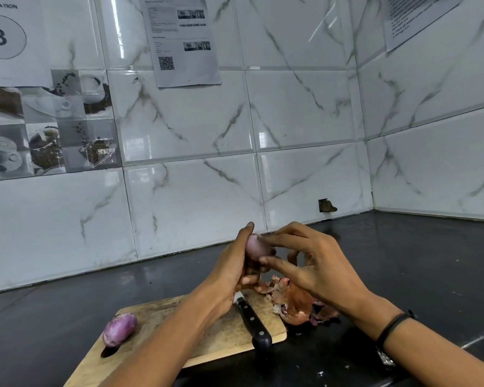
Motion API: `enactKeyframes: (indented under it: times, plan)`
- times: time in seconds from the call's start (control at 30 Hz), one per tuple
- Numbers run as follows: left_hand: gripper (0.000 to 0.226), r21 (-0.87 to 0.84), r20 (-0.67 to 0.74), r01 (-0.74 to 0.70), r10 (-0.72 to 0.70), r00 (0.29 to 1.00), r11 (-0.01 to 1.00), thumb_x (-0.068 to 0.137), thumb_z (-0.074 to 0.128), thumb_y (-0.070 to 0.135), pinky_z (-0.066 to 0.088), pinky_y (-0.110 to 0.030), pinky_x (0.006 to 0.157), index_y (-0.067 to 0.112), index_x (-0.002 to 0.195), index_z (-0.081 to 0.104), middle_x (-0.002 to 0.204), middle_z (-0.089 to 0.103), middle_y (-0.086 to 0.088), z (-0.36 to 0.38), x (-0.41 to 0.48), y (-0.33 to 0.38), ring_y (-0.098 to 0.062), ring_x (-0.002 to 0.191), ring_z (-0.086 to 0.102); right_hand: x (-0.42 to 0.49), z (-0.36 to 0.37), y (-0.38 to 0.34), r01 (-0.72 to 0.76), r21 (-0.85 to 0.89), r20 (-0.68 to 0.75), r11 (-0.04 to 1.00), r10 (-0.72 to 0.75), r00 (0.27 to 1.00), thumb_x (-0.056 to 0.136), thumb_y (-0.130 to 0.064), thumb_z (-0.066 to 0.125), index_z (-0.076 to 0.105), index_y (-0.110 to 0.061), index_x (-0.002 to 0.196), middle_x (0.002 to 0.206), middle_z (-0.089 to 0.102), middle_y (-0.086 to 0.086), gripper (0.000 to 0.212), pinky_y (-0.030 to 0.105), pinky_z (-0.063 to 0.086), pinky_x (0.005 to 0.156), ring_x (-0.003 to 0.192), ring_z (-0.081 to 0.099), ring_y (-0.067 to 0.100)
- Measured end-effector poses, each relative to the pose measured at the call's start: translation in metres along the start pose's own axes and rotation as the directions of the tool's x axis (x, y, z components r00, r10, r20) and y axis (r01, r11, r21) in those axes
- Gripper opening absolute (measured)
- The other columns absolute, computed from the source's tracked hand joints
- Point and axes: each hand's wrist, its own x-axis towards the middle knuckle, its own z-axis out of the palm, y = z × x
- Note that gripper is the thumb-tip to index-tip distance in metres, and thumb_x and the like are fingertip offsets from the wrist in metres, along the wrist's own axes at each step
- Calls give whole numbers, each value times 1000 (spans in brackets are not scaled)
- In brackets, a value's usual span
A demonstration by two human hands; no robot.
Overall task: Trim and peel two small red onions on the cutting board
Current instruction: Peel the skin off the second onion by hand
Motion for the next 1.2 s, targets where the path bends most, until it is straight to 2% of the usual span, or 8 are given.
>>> enactKeyframes:
  times: [0.1, 0.2, 0.33, 0.5, 0.63, 0.87, 1.03, 1.2]
  plan:
    - [65, 21, 25, 9, -9, 1000, 1000, 100, 35, 62, 37, -22, 43, 8, 95, 70, 55, 55, 0, 2, -1, 0, -9, 39, 27, 0, -1, 1, 26, 31, -56, 999, -24, 998, 84, -53, 71, 79, -24, 105, 101, 68, -17, 36, 32, 56, 62, 72, 65, 10]
    - [63, 20, 26, 11, -11, 1000, 1000, 99, 37, 63, 27, -27, 49, 13, 80, 70, 52, 50, 2, 2, -1, -1, -7, 36, 26, 0, -2, -1, 14, 72, -55, 997, -10, 998, 83, -46, 78, 78, -25, 100, 95, 68, -17, 27, 30, 54, 61, 72, 65, 12]
    - [68, 50, 9, 20, -20, 1000, 999, 95, 40, 68, 26, -26, 50, 20, 58, 70, 50, 48, 2, -1, 2, -1, -8, 38, 24, 2, 1, -2, 16, 41, -33, 999, -14, 999, 82, -60, 69, 69, -27, 93, 90, 62, -17, 35, 32, 53, 63, 73, 62, 11]
    - [65, 75, -5, 23, -23, 1000, 997, 95, 41, 69, 32, -21, 41, 13, 81, 73, 51, 44, 0, 0, 3, -1, -10, 38, 27, 1, -2, -3, 23, 104, -11, 994, -22, 1000, 78, -60, 77, 65, -33, 108, 104, 63, -16, 42, 33, 55, 71, 71, 64, 16]
    - [60, 90, 22, 22, -24, 999, 996, 97, 40, 65, 28, -21, 43, 17, 68, 59, 50, 40, 2, 3, 1, -2, -9, 38, 28, 0, 0, -4, 19, 121, 25, 992, -22, 999, 79, -61, 74, 62, -37, 105, 104, 58, -15, 37, 37, 55, 71, 74, 62, 17]
    - [69, 109, 16, 61, -63, 998, 992, 100, 39, 60, 27, -20, 42, 21, 45, 55, 46, 43, 3, 4, -2, -4, -7, 33, 30, -3, 1, -2, -16, 155, 115, 988, -2, 993, 84, -50, 76, 60, -32, 90, 94, 57, -11, 25, 43, 52, 73, 81, 58, 18]
    - [64, 80, 29, 52, -55, 998, 995, 96, 42, 65, 28, -20, 38, 15, 60, 60, 47, 41, 1, 0, 2, -1, -8, 32, 27, -1, 0, -3, -62, 130, 47, 990, 56, 997, 77, -61, 76, 56, -29, 86, 87, 60, -13, 38, 35, 51, 68, 77, 58, 13]
    - [66, 61, 42, 41, -43, 998, 997, 95, 41, 67, 29, -20, 38, 16, 62, 65, 51, 42, 0, -1, 4, -2, -8, 34, 24, 0, -6, -7, -21, 163, 16, 986, 18, 1000, 77, -50, 82, 66, -32, 107, 103, 67, -15, 39, 28, 54, 76, 91, 67, 12]
